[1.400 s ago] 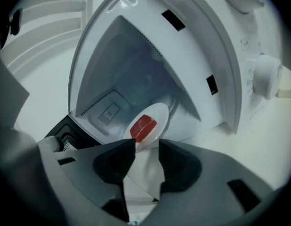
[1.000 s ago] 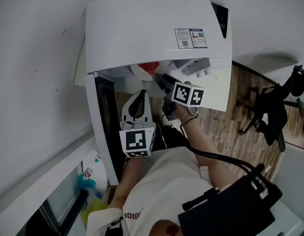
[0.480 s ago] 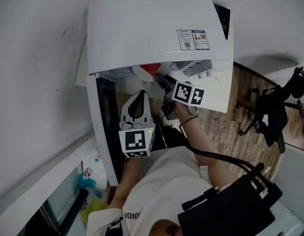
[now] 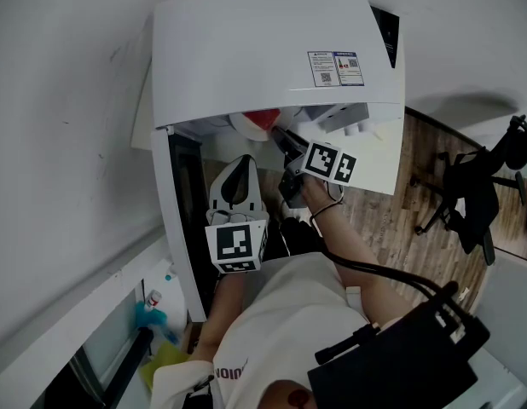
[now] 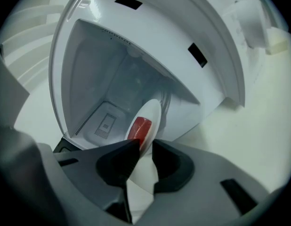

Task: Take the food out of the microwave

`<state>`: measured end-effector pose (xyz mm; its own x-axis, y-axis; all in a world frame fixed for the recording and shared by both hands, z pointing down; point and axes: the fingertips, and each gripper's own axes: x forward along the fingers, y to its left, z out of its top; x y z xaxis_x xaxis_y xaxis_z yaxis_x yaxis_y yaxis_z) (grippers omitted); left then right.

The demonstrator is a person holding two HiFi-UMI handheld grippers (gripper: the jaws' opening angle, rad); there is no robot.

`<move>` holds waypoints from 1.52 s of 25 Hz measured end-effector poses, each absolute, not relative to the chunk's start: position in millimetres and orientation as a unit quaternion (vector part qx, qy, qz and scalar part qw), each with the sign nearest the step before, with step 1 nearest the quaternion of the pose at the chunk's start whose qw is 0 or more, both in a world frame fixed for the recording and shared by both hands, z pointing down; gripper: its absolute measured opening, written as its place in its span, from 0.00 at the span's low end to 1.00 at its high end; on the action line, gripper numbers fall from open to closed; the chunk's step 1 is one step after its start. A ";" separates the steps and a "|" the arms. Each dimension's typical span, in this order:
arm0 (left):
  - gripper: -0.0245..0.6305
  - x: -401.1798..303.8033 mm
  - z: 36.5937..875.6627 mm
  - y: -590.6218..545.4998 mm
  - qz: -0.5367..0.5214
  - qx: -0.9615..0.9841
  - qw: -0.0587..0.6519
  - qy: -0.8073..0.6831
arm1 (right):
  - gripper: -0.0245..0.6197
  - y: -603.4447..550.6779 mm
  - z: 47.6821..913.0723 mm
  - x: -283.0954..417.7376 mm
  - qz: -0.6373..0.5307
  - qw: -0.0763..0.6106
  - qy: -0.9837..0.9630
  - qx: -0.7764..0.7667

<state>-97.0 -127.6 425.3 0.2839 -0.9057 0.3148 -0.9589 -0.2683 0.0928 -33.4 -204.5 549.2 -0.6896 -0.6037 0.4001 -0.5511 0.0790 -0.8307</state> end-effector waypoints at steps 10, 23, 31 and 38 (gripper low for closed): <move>0.06 -100.2 420.9 -126.5 0.096 0.790 0.130 -0.592 | 0.12 -207.4 538.3 -29.4 -0.563 0.069 0.720 -0.400; 0.06 -102.6 418.9 -124.2 0.099 0.788 0.122 -0.596 | 0.09 -207.4 535.0 -21.2 -0.614 0.149 0.671 -0.387; 0.06 -102.9 419.8 -121.5 0.101 0.787 0.120 -0.597 | 0.09 -204.1 534.3 -16.5 -0.622 0.164 0.662 -0.385; 0.06 -102.5 418.2 -118.8 0.101 0.786 0.118 -0.598 | 0.09 -196.5 533.1 -11.1 -0.631 0.176 0.655 -0.376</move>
